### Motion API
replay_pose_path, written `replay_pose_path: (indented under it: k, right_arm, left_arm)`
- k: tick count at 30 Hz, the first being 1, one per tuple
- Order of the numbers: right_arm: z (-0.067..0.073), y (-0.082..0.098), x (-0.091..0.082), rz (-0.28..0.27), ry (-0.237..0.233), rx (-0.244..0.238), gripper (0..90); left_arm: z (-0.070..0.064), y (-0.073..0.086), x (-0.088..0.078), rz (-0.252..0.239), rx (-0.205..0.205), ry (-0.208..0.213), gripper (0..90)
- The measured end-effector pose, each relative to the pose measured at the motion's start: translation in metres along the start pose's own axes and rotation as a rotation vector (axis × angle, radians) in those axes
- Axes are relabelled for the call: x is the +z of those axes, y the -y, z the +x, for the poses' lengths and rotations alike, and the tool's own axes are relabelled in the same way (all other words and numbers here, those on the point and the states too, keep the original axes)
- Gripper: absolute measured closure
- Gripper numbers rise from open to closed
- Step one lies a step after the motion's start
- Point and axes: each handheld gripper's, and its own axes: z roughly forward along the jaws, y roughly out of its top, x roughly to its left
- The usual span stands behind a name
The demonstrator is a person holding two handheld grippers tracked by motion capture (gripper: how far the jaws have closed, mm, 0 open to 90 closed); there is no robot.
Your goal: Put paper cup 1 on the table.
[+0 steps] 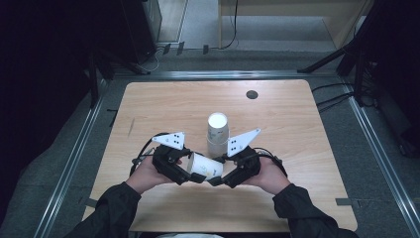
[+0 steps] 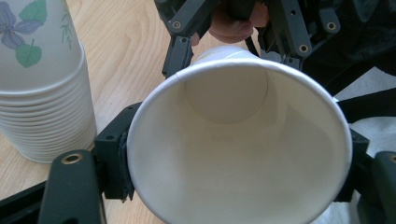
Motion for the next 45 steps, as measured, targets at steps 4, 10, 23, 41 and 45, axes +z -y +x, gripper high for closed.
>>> replay_pose_path:
  k: [4,10,23,41,45]
  right_arm:
    - [0.000,0.001,0.001,0.009,-0.005,0.011,35.3]
    - [-0.002,0.002,0.001,0.006,0.008,0.041,22.8]
    - [-0.001,0.011,0.001,0.106,0.096,0.002,23.2]
    - [0.002,0.025,0.012,0.177,0.139,-0.001,24.6]
    - [0.002,0.026,0.016,0.185,0.136,0.006,25.4]
  left_arm:
    - [-0.001,-0.001,0.000,0.010,0.000,-0.001,25.8]
    - [-0.001,-0.001,-0.004,0.049,0.033,-0.009,26.3]
    - [0.005,-0.004,-0.003,0.187,0.035,-0.030,26.6]
    - [0.008,-0.016,0.028,0.382,0.083,-0.067,26.6]
    - [0.006,-0.018,0.034,0.404,0.102,-0.061,26.6]
